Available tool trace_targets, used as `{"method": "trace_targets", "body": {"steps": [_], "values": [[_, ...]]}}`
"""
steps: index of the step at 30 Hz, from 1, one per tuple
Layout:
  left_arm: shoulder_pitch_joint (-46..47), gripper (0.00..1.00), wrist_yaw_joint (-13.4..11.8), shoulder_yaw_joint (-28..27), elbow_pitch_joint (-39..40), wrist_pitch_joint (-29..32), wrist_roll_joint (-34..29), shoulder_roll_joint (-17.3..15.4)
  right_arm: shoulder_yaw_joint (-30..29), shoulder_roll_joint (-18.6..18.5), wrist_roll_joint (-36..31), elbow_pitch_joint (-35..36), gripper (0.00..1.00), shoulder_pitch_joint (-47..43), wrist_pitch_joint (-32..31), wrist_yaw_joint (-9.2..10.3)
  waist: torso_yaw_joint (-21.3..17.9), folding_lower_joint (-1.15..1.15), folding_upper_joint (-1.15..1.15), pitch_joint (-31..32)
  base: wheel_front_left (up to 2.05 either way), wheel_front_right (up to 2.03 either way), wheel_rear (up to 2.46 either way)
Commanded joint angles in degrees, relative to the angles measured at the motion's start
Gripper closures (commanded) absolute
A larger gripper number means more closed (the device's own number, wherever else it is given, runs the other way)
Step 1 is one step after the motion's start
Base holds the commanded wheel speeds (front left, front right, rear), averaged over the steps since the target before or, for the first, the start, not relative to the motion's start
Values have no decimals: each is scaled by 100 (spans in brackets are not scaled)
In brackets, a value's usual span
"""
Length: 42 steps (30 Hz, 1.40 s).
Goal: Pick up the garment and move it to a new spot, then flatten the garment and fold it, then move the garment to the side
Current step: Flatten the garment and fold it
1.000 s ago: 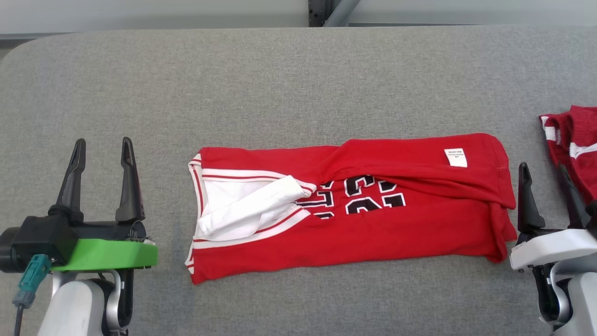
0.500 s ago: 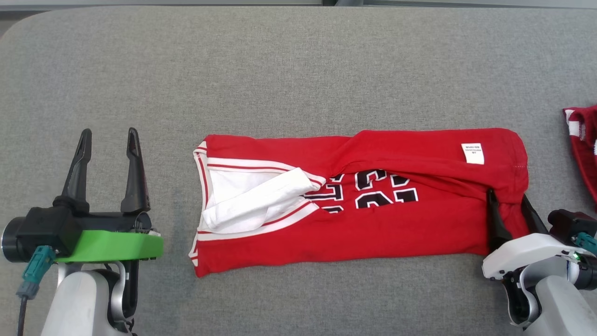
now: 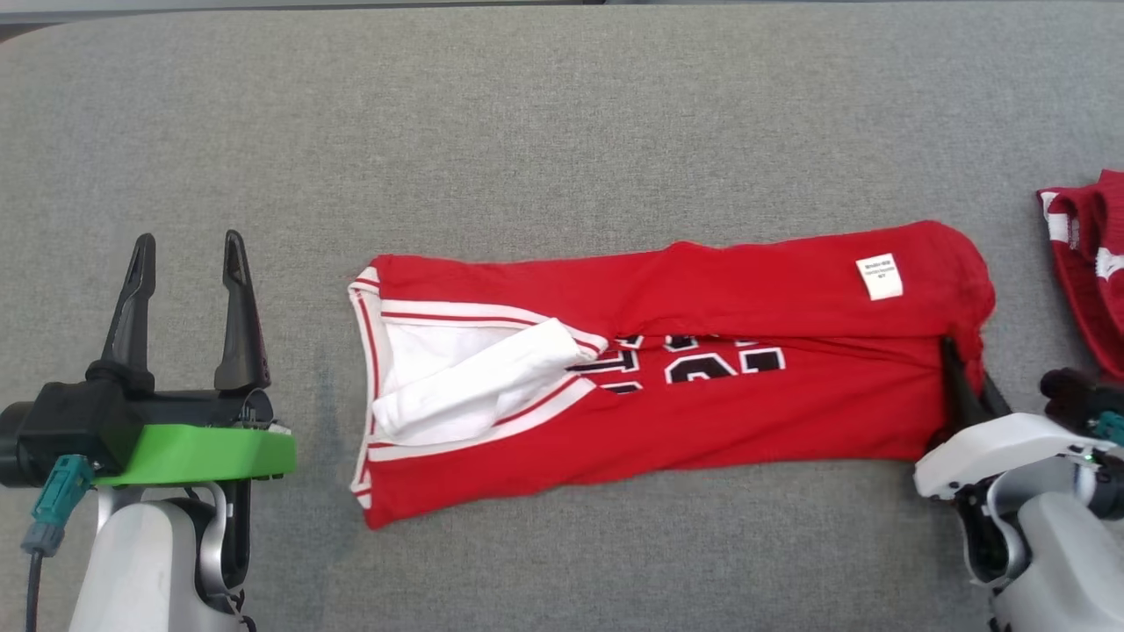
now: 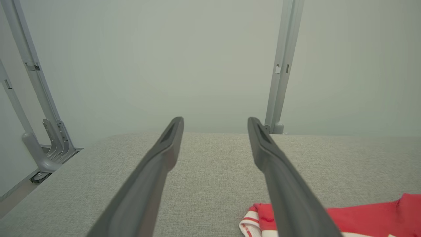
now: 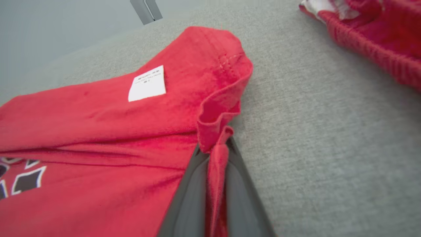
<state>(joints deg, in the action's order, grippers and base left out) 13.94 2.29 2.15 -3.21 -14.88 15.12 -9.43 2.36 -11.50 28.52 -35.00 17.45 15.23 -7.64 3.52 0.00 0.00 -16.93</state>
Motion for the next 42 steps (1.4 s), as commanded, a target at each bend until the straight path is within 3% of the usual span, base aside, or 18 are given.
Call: {"method": "trace_targets", "body": {"steps": [1, 7, 10, 16, 23, 30, 36, 42], "values": [[82, 0, 30, -33, -15, -25, -35, 25, -197, -227, 38, 102, 100, 0, -12, 28, -49, 0, 0, 1, 0, 0, 0], [29, 0, 79, -123, -42, -25, -90, 65, -683, -514, -49, 523, 100, -132, -4, 22, -137, 0, 0, 24, 0, 0, 0], [14, 0, 103, -150, -51, -25, -112, 86, -613, -522, -145, 853, 100, -99, -2, 21, -165, 0, 0, 43, 0, 0, 0], [-89, 0, 79, -168, -5, -25, -179, 126, 226, -307, -600, 2213, 100, 51, -29, 19, -247, 0, 0, 128, 0, 0, 0], [-19, 0, 136, -97, -113, -25, -164, 172, 1519, 345, -768, 3212, 100, 365, -475, 19, -167, 0, 0, 186, 0, 0, 0], [156, 0, 215, 40, -249, -25, -139, 263, 2741, 808, -589, 2720, 100, 726, -539, 18, 143, 0, 0, 100, 0, 0, 0], [321, 0, 282, 183, -385, -25, -154, 377, 3565, 851, -134, 1836, 100, 1071, -253, 17, 465, 0, 0, -29, 0, 0, 0], [389, 0, 329, 251, -474, -25, -179, 436, 3913, 849, 243, 1236, 100, 1362, -82, 17, 575, 0, 0, -83, 0, 0, 0]]}}
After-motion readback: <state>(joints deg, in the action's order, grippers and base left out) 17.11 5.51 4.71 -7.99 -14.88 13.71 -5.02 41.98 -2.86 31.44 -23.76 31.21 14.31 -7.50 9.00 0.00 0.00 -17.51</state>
